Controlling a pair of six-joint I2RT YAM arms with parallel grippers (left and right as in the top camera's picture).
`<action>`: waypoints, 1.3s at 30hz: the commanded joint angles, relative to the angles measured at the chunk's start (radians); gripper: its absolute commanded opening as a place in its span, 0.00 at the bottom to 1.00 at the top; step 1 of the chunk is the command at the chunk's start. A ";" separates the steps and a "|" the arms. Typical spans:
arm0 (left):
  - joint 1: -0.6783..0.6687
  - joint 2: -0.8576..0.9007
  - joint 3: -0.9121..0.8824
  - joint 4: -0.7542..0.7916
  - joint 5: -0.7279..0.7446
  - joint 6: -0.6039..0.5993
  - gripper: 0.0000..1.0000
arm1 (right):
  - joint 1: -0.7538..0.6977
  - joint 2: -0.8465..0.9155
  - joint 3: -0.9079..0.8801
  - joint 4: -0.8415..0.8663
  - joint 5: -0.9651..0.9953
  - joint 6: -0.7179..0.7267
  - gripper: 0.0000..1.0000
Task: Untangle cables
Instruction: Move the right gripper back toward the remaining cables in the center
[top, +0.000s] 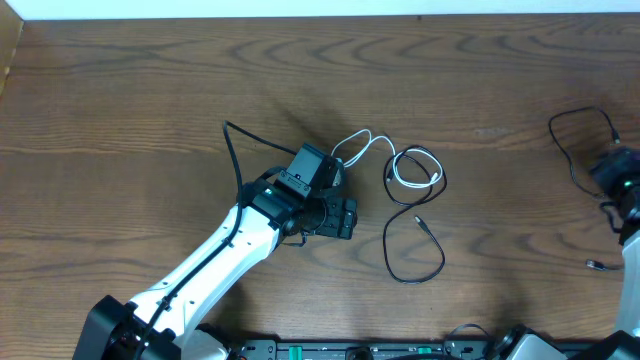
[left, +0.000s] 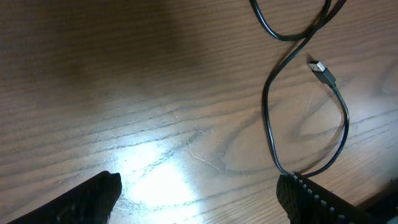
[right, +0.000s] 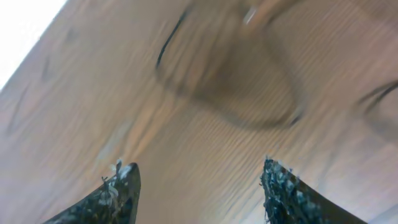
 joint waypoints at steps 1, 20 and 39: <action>0.002 -0.005 -0.002 -0.004 0.012 -0.010 0.85 | 0.059 0.008 0.006 -0.086 -0.140 -0.008 0.65; 0.003 -0.005 -0.002 -0.052 -0.114 -0.010 0.85 | 0.663 0.190 0.006 -0.180 -0.013 -0.279 0.64; 0.007 -0.006 -0.002 -0.103 -0.150 -0.010 0.85 | 0.889 0.349 0.005 0.053 0.085 -0.678 0.65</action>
